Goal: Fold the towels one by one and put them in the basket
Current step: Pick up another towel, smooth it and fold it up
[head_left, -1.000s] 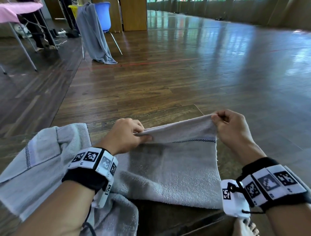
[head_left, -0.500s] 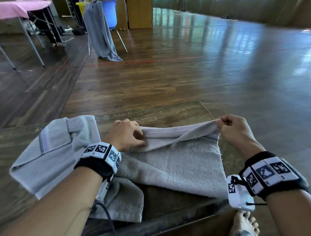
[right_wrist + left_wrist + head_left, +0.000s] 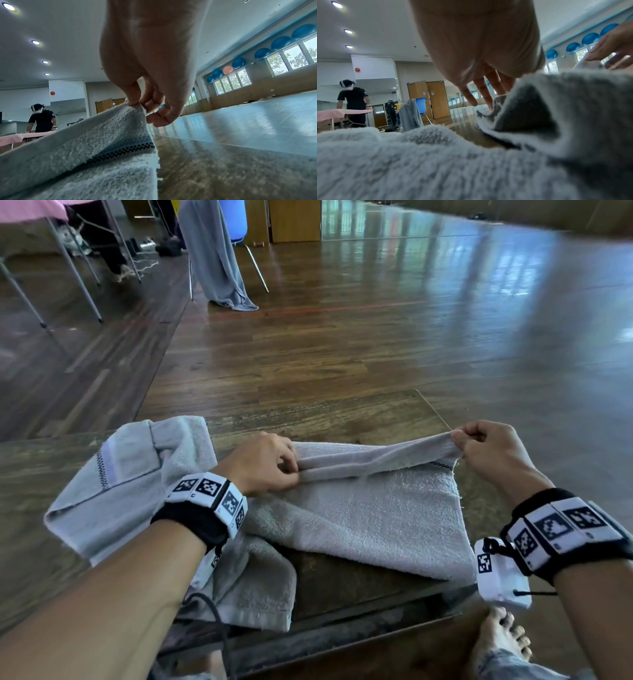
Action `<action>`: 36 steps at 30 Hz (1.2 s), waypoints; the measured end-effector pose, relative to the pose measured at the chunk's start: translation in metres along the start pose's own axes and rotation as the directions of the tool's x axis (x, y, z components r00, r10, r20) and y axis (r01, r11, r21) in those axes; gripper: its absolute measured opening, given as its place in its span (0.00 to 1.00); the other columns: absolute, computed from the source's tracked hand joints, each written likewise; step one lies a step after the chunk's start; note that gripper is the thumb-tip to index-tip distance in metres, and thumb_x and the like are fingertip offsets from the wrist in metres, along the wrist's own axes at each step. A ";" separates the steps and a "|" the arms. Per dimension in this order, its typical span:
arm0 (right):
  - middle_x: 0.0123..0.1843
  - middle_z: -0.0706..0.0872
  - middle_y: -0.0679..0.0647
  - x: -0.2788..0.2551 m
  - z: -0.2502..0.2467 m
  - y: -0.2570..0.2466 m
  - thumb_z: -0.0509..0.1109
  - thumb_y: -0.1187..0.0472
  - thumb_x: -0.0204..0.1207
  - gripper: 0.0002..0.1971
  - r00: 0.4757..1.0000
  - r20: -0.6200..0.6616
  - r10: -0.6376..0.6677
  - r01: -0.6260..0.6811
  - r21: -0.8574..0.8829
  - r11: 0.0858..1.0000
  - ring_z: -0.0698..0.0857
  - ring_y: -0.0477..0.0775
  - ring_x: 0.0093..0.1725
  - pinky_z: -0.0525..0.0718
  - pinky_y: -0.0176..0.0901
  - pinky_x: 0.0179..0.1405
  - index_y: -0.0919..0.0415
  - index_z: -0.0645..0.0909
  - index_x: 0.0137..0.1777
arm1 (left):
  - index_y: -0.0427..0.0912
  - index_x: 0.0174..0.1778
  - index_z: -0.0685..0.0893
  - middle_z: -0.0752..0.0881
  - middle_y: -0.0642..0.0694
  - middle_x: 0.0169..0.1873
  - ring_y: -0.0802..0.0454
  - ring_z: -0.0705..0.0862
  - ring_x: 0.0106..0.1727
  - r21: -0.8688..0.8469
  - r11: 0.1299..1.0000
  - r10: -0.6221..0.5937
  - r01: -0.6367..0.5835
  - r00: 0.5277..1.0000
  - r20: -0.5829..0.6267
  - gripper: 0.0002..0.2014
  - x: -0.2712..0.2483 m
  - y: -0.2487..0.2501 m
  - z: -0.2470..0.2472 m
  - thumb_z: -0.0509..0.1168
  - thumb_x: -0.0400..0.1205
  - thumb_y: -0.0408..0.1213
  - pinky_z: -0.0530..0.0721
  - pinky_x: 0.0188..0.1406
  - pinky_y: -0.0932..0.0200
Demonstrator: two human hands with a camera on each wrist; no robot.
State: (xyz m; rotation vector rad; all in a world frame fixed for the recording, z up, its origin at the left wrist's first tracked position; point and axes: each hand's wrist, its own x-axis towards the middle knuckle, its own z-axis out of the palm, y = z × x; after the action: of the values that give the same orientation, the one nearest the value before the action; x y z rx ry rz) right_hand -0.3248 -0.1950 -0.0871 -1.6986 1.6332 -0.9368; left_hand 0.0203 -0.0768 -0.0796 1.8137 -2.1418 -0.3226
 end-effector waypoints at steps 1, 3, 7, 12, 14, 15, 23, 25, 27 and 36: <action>0.39 0.87 0.52 -0.001 -0.001 -0.001 0.73 0.59 0.82 0.06 1.000 -0.011 0.007 -0.007 0.014 1.000 0.79 0.49 0.33 0.77 0.40 0.33 0.52 0.87 0.43 | 0.45 0.40 0.95 0.90 0.56 0.41 0.58 0.86 0.42 -0.022 1.000 -0.007 0.006 0.999 -0.047 0.04 -0.001 0.000 -0.003 0.75 0.74 0.40 0.86 0.51 0.51; 0.41 0.88 0.54 -0.004 -0.001 -0.002 0.74 0.58 0.83 0.04 0.999 -0.032 0.022 -0.021 0.036 0.999 0.79 0.50 0.32 0.78 0.41 0.33 0.53 0.87 0.45 | 0.43 0.41 0.94 0.90 0.53 0.40 0.56 0.86 0.41 -0.060 0.998 -0.021 0.012 0.987 -0.161 0.04 -0.001 -0.002 -0.009 0.73 0.76 0.36 0.86 0.51 0.52; 0.42 0.87 0.51 -0.008 0.001 -0.004 0.73 0.58 0.83 0.04 0.998 -0.058 0.026 -0.024 0.027 0.999 0.80 0.48 0.33 0.76 0.37 0.29 0.54 0.86 0.47 | 0.42 0.45 0.91 0.90 0.51 0.38 0.55 0.85 0.39 -0.072 0.997 -0.030 0.007 0.947 -0.321 0.06 0.000 -0.001 -0.014 0.68 0.80 0.32 0.84 0.45 0.59; 0.42 0.88 0.52 -0.012 0.004 -0.005 0.72 0.58 0.84 0.04 0.997 -0.067 0.044 -0.040 0.060 0.997 0.81 0.49 0.34 0.77 0.36 0.29 0.55 0.87 0.49 | 0.40 0.48 0.88 0.88 0.51 0.39 0.59 0.83 0.40 -0.092 0.996 -0.018 -0.014 0.939 -0.344 0.08 0.000 -0.005 -0.012 0.64 0.84 0.26 0.76 0.40 0.75; 0.43 0.88 0.52 -0.012 0.004 -0.004 0.72 0.57 0.84 0.04 0.996 -0.077 0.053 -0.049 0.061 0.997 0.82 0.48 0.34 0.76 0.35 0.29 0.55 0.87 0.49 | 0.38 0.48 0.88 0.88 0.50 0.38 0.59 0.82 0.39 -0.105 0.994 -0.011 -0.029 0.934 -0.358 0.08 0.002 -0.006 -0.013 0.64 0.84 0.26 0.73 0.39 0.79; 0.43 0.88 0.53 -0.011 0.004 -0.004 0.72 0.57 0.84 0.04 0.995 -0.080 0.058 -0.053 0.060 0.997 0.82 0.48 0.35 0.76 0.35 0.30 0.55 0.88 0.49 | 0.38 0.47 0.87 0.87 0.50 0.36 0.62 0.81 0.36 -0.103 0.994 -0.007 -0.032 0.933 -0.360 0.08 0.002 -0.005 -0.012 0.63 0.85 0.26 0.73 0.36 0.79; 0.45 0.88 0.54 -0.012 0.004 0.003 0.73 0.58 0.83 0.04 0.996 -0.046 0.081 -0.080 0.008 0.997 0.84 0.51 0.40 0.78 0.39 0.35 0.57 0.87 0.48 | 0.43 0.50 0.82 0.84 0.51 0.36 0.54 0.83 0.38 -0.065 0.996 -0.069 0.057 0.980 -0.186 0.08 0.000 -0.011 0.003 0.58 0.87 0.31 0.77 0.37 0.57; 0.44 0.87 0.54 -0.012 0.006 0.009 0.73 0.59 0.83 0.04 0.995 -0.019 0.101 -0.101 -0.019 0.995 0.82 0.49 0.38 0.77 0.39 0.34 0.57 0.86 0.46 | 0.43 0.50 0.83 0.87 0.47 0.39 0.51 0.84 0.40 -0.074 0.995 -0.080 0.070 0.986 -0.149 0.06 -0.002 -0.012 0.007 0.61 0.87 0.32 0.81 0.41 0.53; 0.43 0.86 0.53 -0.014 0.009 0.016 0.73 0.59 0.82 0.05 0.992 0.029 0.120 -0.118 -0.062 0.991 0.81 0.49 0.38 0.77 0.41 0.39 0.56 0.86 0.44 | 0.44 0.50 0.84 0.88 0.47 0.37 0.55 0.82 0.36 -0.050 0.996 -0.081 0.075 0.989 -0.127 0.04 -0.006 -0.010 0.011 0.64 0.86 0.34 0.82 0.41 0.53; 0.43 0.87 0.50 -0.016 0.015 0.028 0.74 0.55 0.81 0.05 0.988 0.054 0.144 -0.135 -0.136 0.981 0.82 0.48 0.41 0.75 0.38 0.34 0.52 0.86 0.44 | 0.48 0.49 0.94 0.92 0.50 0.39 0.53 0.89 0.42 -0.195 0.964 -0.183 0.179 0.983 0.001 0.08 -0.017 -0.017 -0.004 0.79 0.75 0.39 0.86 0.47 0.56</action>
State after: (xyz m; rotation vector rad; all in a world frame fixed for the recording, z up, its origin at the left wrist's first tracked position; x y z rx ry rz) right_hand -0.3286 -0.1817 -0.1203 -1.6574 1.7800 -0.7137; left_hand 0.0393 -0.0625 -0.0839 1.8925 -1.8634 -0.5373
